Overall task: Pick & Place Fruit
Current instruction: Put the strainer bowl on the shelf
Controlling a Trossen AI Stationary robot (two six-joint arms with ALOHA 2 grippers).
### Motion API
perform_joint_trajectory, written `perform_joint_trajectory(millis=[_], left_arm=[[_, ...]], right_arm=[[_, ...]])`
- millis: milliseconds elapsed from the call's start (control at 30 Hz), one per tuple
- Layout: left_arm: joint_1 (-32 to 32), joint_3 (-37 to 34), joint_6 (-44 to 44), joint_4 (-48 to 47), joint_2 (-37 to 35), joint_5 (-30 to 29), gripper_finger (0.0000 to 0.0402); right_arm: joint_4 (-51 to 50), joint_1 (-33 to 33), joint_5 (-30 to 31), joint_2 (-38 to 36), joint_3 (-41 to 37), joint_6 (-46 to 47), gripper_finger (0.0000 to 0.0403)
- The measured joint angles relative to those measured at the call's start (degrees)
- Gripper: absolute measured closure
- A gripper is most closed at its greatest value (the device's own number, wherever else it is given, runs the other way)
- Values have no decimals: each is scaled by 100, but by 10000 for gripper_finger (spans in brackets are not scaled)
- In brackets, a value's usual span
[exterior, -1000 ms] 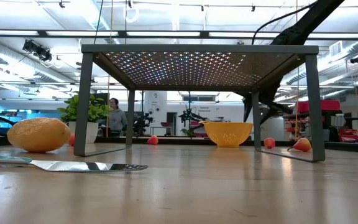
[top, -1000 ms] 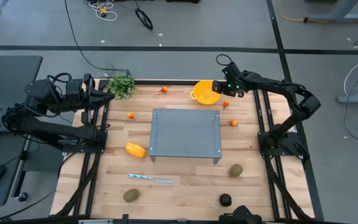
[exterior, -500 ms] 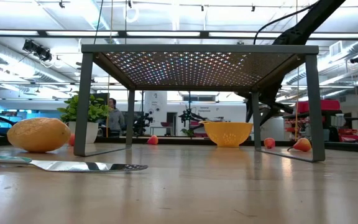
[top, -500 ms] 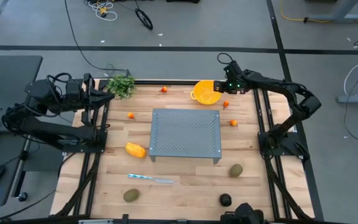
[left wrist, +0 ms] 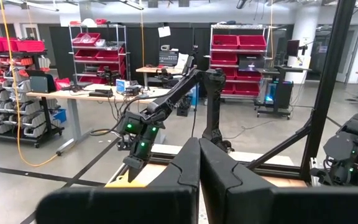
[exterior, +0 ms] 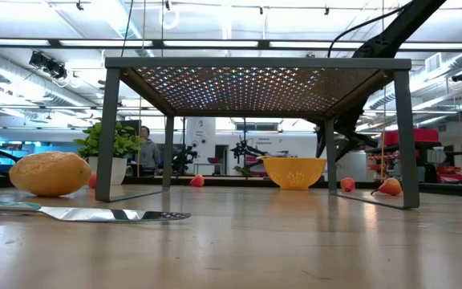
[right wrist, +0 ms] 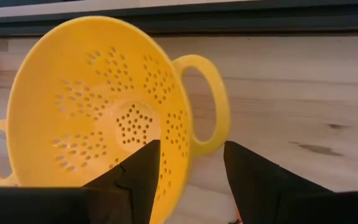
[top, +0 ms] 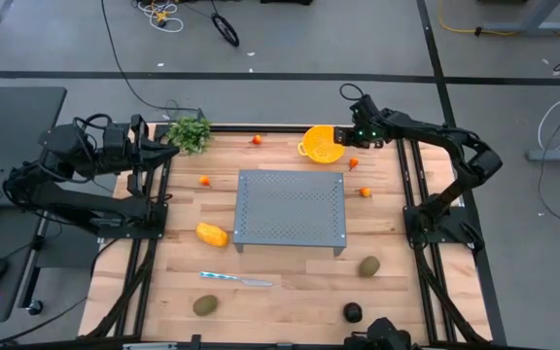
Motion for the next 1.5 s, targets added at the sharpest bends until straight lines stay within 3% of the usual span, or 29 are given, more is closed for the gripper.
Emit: perform_joint_trajectory(millis=[467,967,1500], left_arm=[[-1,-1,51,0,0,-24,397],[0,-1,33,0,0,-24,397],[1,1,31,0,0,-24,397]], right_arm=[[62,26,-50,243,-2,42,220],[64,26,-48,243,-2,42,295],[68,26,-48,245,-2,42,307]])
